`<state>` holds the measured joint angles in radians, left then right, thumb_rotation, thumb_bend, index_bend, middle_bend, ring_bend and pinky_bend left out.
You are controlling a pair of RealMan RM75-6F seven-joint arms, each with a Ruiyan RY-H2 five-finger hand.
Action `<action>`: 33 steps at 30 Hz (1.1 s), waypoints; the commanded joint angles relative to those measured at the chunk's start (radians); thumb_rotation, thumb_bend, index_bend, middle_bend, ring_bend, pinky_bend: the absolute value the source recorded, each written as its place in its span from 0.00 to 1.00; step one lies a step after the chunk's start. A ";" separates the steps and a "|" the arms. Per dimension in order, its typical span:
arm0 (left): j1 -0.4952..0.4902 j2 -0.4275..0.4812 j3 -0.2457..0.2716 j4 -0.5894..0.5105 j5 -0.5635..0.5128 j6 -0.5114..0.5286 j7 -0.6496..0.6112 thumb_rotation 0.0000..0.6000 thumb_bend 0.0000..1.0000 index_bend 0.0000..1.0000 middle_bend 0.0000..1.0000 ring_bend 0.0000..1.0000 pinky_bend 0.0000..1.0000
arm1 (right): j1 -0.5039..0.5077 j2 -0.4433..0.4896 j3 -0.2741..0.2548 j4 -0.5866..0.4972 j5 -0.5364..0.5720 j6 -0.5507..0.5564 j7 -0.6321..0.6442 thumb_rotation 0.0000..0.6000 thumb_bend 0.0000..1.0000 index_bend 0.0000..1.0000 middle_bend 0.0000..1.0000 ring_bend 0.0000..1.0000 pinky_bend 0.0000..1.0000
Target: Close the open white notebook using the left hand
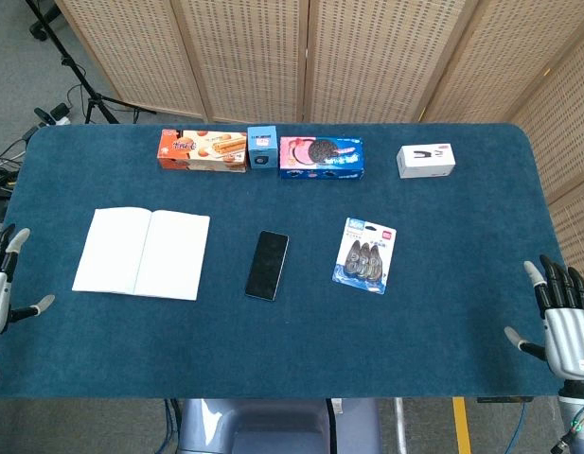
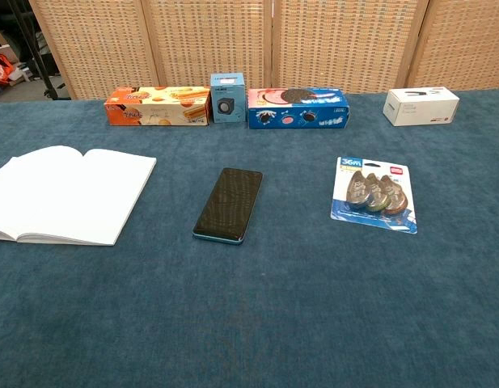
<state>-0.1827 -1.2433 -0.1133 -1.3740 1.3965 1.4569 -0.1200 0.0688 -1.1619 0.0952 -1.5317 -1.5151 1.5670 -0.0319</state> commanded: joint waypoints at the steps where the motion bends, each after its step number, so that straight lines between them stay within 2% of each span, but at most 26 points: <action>1: 0.002 0.002 -0.002 0.000 0.000 0.000 -0.005 1.00 0.00 0.00 0.00 0.00 0.00 | 0.000 0.000 -0.001 0.001 0.000 -0.003 0.004 1.00 0.00 0.00 0.00 0.00 0.00; 8: -0.009 -0.003 0.005 0.007 0.016 -0.025 -0.019 1.00 0.00 0.00 0.00 0.00 0.00 | 0.000 0.005 -0.003 0.003 -0.001 -0.009 0.018 1.00 0.00 0.00 0.00 0.00 0.00; 13: -0.038 -0.043 0.016 0.073 0.035 -0.073 -0.052 1.00 0.00 0.00 0.00 0.00 0.00 | 0.001 0.007 -0.002 0.002 0.003 -0.017 0.024 1.00 0.00 0.00 0.00 0.00 0.00; 17: -0.078 -0.130 0.036 0.201 0.066 -0.137 -0.136 1.00 0.02 0.00 0.00 0.00 0.00 | 0.002 0.011 -0.004 -0.002 0.004 -0.025 0.027 1.00 0.00 0.00 0.00 0.00 0.00; 21: -0.104 -0.202 0.061 0.320 0.095 -0.180 -0.207 1.00 0.15 0.00 0.00 0.00 0.00 | 0.003 0.016 -0.007 -0.006 0.005 -0.033 0.033 1.00 0.00 0.00 0.00 0.00 0.00; 26: -0.119 -0.300 0.079 0.464 0.114 -0.197 -0.232 1.00 0.17 0.00 0.00 0.00 0.00 | 0.007 0.021 -0.008 -0.010 0.012 -0.049 0.035 1.00 0.00 0.00 0.00 0.00 0.00; 33: -0.127 -0.383 0.090 0.610 0.126 -0.200 -0.309 1.00 0.25 0.00 0.00 0.00 0.00 | 0.009 0.028 -0.009 -0.016 0.016 -0.058 0.043 1.00 0.00 0.00 0.00 0.00 0.00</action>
<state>-0.3033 -1.5980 -0.0329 -0.8013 1.5132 1.2643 -0.3986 0.0779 -1.1342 0.0868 -1.5472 -1.4991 1.5086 0.0110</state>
